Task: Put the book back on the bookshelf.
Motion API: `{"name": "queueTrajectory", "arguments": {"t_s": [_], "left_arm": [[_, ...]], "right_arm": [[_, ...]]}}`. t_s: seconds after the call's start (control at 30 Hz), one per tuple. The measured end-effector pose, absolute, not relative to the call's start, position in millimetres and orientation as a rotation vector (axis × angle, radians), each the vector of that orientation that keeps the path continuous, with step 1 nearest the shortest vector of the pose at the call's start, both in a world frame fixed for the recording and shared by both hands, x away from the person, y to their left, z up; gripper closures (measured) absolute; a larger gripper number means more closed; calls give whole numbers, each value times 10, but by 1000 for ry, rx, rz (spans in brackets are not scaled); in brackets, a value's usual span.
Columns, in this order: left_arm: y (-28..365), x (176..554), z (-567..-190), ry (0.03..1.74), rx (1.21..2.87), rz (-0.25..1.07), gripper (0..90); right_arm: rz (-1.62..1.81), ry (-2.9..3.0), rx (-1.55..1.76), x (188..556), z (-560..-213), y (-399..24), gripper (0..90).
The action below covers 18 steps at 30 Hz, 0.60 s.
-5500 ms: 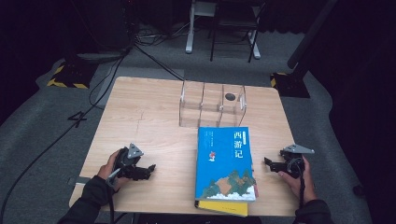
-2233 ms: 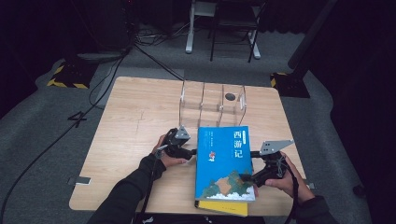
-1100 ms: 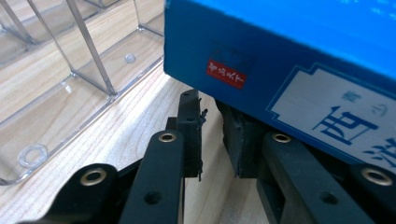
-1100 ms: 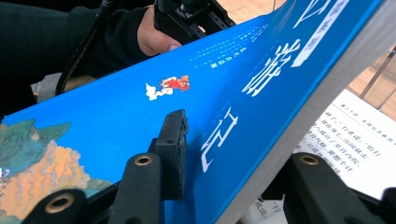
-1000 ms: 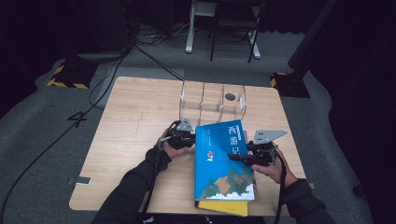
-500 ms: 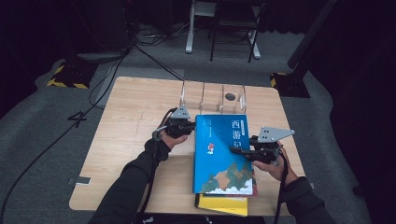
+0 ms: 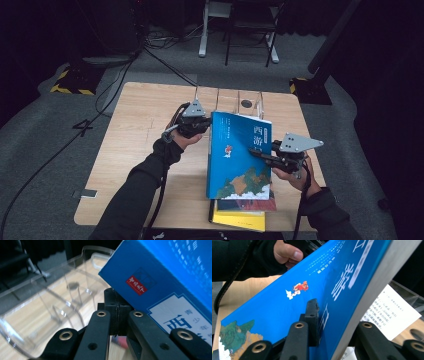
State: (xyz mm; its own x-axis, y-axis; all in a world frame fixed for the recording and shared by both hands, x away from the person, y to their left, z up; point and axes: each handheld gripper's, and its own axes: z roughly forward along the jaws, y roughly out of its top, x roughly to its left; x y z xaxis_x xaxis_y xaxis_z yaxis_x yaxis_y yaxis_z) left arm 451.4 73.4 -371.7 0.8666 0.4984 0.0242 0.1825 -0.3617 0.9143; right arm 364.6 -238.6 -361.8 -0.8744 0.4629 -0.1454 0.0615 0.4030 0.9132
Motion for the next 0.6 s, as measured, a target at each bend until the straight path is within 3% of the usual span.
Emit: {"name": "queueTrajectory", "arguments": {"t_s": [0.6], "left_arm": [[748, 4183, -3286, 393, 1855, 452, 899]], "right_arm": [[1446, 2122, 329, 3413, -3431, -2411, 785]]}}
